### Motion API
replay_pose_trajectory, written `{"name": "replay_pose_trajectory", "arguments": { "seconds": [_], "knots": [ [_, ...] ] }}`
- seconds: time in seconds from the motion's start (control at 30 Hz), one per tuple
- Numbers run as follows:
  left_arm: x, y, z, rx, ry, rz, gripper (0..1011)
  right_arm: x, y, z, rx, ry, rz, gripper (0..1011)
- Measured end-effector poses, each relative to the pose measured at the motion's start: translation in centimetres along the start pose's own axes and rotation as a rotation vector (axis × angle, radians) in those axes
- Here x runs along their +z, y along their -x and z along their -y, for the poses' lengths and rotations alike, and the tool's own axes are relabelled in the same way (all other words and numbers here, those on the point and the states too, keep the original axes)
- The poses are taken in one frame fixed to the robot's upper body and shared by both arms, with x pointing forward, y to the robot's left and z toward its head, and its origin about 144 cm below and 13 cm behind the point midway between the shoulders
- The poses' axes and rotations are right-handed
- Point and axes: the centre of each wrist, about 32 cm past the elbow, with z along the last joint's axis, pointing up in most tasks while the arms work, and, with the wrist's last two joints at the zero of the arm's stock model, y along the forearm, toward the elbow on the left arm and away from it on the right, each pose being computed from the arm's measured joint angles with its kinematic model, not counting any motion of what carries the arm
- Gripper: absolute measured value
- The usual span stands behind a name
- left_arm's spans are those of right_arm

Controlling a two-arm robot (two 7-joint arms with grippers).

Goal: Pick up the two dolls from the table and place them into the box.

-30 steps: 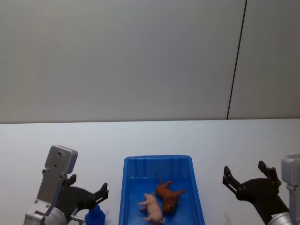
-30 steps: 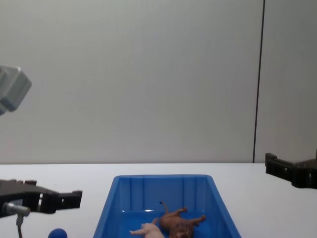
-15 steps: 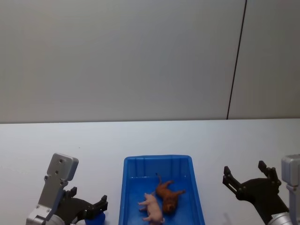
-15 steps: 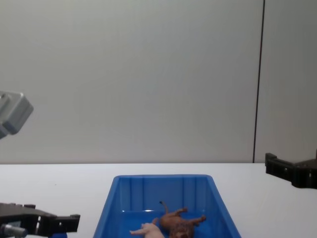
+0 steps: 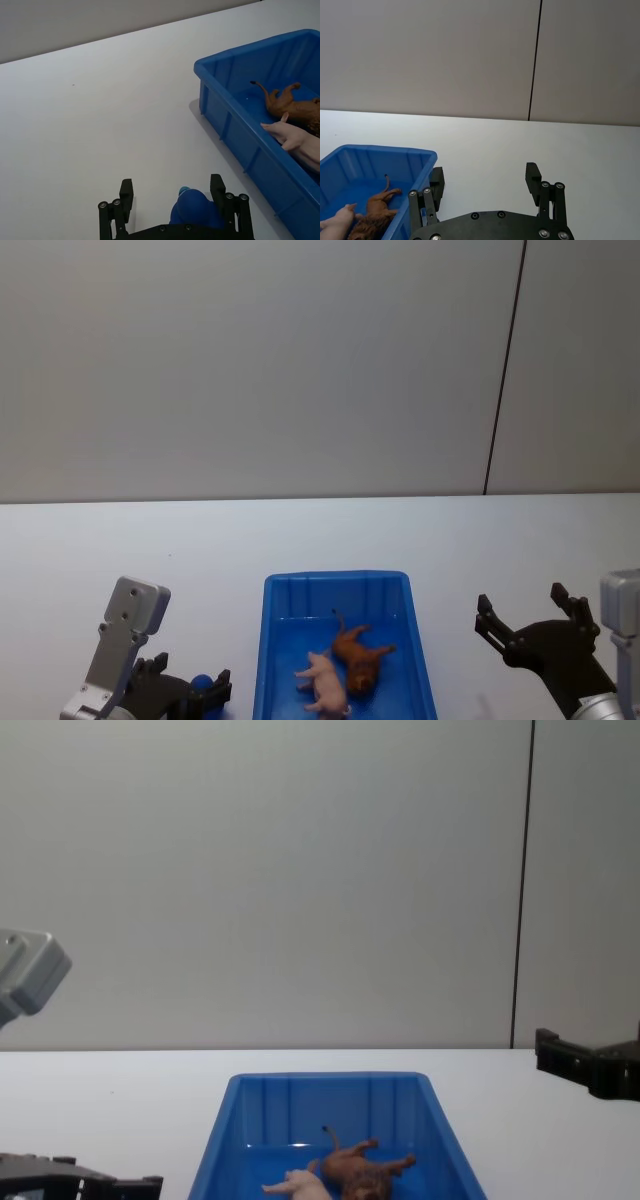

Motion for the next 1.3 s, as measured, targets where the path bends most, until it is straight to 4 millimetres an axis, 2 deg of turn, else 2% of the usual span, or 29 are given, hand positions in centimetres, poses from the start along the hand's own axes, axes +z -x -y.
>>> {"name": "replay_pose_trajectory", "arguments": {
  "seconds": [0.1,0.3,0.43,0.6,0.63,0.73,0.77,0.8,1.03,1.3],
  "knots": [
    [-0.1,0.0,0.0,-0.002,-0.004,-0.003,963,0.0,0.0,0.0,0.0,0.0,0.0,1001],
    [-0.6,0.1,0.0,-0.007,-0.013,-0.013,813,0.0,0.0,0.0,0.0,0.0,0.0,1001],
    [-0.9,0.2,-0.1,-0.011,-0.013,-0.02,659,0.0,0.0,0.0,0.0,0.0,0.0,1001],
    [-1.1,0.4,-0.1,-0.015,-0.009,-0.027,516,0.0,0.0,0.0,0.0,0.0,0.0,1001],
    [-1.2,0.4,-0.1,-0.016,-0.006,-0.029,458,0.0,0.0,0.0,0.0,0.0,0.0,1001],
    [-1.4,0.5,-0.2,-0.018,-0.001,-0.031,371,0.0,0.0,0.0,0.0,0.0,0.0,1001],
    [-1.4,0.5,-0.2,-0.018,-0.001,-0.031,371,0.0,0.0,0.0,0.0,0.0,0.0,1001],
    [-1.4,0.5,-0.2,-0.019,0.002,-0.032,316,0.0,0.0,0.0,0.0,0.0,0.0,1001],
    [-1.6,0.7,-0.2,-0.032,0.029,-0.033,260,0.0,0.0,0.0,0.0,0.0,0.0,1001],
    [-0.8,1.0,-0.5,-0.049,0.1,-0.008,214,0.0,0.0,0.0,0.0,0.0,0.0,1001]
  ]
}}
